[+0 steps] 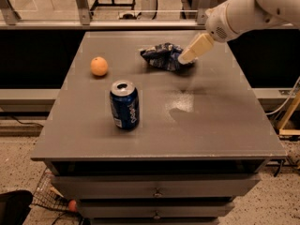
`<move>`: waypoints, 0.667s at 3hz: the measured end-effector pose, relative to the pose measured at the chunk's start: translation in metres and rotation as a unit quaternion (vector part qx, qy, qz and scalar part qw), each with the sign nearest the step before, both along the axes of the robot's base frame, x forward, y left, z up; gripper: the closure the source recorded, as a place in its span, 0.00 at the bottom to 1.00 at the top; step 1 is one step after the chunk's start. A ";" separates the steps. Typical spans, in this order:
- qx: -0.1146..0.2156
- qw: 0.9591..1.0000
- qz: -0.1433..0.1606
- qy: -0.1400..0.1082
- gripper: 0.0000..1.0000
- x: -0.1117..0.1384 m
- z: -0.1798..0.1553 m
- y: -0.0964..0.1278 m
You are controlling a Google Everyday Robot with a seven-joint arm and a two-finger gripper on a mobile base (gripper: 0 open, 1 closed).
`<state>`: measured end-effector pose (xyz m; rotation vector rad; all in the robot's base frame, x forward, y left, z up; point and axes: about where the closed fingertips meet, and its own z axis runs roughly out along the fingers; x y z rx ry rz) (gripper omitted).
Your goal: Pick blue chip bag
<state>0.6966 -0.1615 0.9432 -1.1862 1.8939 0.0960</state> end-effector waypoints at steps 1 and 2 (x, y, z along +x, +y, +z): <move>0.011 1.000 0.003 0.023 0.00 0.030 -0.033 0.019; 0.028 0.997 -0.010 0.074 0.00 0.035 -0.063 0.027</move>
Offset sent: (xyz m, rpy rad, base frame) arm 0.0402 0.0321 -0.0986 0.1157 0.2922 -0.0763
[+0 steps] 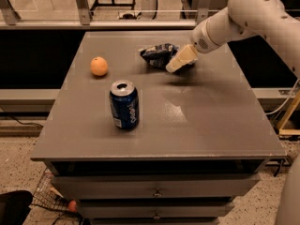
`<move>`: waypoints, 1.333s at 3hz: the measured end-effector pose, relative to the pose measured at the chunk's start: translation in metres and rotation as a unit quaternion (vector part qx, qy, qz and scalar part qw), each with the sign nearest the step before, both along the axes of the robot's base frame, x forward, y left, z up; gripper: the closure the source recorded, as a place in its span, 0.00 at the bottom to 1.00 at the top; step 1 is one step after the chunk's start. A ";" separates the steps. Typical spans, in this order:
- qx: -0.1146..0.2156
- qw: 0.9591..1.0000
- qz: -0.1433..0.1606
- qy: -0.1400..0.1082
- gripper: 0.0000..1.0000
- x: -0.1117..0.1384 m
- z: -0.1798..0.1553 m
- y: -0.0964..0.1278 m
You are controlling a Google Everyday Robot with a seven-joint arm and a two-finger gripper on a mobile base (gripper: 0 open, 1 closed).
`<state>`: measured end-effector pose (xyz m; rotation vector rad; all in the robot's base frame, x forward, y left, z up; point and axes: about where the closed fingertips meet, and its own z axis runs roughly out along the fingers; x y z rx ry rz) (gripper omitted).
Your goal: Pick blue chip bag
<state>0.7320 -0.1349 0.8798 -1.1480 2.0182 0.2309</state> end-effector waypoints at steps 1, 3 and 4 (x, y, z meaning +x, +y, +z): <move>0.033 0.999 -0.002 0.036 0.18 0.004 -0.031 0.014; 0.070 0.996 0.004 0.049 0.65 0.009 -0.050 0.028; 0.070 0.996 0.004 0.049 0.88 0.009 -0.046 0.028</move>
Offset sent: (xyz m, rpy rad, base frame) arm 0.0158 0.0422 -0.0799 0.2452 0.1151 0.0198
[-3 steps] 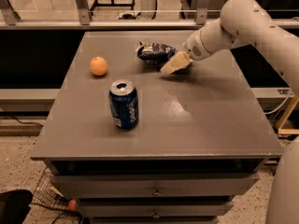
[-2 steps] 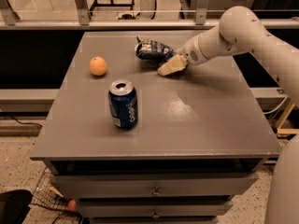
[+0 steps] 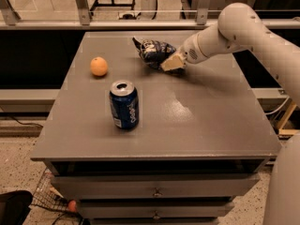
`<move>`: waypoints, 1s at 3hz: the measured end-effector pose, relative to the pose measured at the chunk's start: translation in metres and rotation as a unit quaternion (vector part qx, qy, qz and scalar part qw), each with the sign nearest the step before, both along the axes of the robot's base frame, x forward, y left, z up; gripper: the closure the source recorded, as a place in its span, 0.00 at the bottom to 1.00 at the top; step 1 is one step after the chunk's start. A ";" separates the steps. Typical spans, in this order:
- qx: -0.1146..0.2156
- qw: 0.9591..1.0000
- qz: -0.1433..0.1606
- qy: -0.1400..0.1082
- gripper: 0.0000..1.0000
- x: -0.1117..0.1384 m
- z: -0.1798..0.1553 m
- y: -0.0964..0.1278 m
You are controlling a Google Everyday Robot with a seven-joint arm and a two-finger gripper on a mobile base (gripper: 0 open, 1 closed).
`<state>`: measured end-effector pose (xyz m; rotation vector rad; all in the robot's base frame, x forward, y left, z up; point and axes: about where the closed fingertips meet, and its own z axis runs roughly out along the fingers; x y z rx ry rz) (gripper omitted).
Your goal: Pick blue chip bag
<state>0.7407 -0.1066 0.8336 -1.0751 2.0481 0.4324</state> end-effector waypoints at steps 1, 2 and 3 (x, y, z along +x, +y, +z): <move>0.000 1.000 0.000 0.000 0.91 0.000 0.000 0.000; 0.000 1.000 0.002 0.002 0.86 0.000 -0.002 0.002; 0.000 1.000 0.002 0.002 1.00 0.000 -0.001 0.003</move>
Offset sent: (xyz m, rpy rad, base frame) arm 0.0000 0.0001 0.0004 0.0000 0.0001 0.0001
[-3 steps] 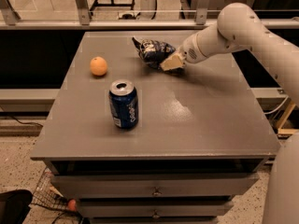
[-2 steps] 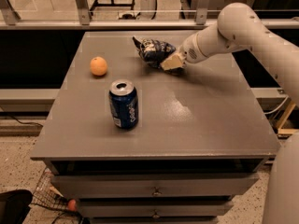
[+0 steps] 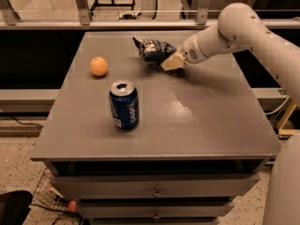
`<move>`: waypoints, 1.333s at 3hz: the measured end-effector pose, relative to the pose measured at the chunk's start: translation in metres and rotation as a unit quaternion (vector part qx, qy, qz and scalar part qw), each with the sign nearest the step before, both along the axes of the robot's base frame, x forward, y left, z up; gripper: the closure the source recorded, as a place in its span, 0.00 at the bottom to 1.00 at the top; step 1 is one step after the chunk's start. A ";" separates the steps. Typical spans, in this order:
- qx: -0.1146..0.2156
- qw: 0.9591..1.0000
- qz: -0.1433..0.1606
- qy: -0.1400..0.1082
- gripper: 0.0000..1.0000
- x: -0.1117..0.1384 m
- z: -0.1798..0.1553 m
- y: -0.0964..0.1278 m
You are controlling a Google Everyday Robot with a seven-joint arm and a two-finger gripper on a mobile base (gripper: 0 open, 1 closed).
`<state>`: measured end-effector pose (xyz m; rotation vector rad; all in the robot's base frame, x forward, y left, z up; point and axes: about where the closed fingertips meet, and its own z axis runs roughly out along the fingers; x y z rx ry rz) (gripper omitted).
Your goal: Pick blue chip bag
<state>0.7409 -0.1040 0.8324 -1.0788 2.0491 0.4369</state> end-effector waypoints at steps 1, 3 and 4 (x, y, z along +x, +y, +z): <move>0.000 1.000 0.000 0.000 1.00 0.000 0.000 0.000; 0.000 1.000 0.000 0.000 1.00 0.000 0.001 0.000; 0.000 1.000 0.000 0.000 1.00 0.000 0.001 0.000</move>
Offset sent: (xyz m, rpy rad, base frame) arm -0.0032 -0.0160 0.0441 0.0134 0.0143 0.0739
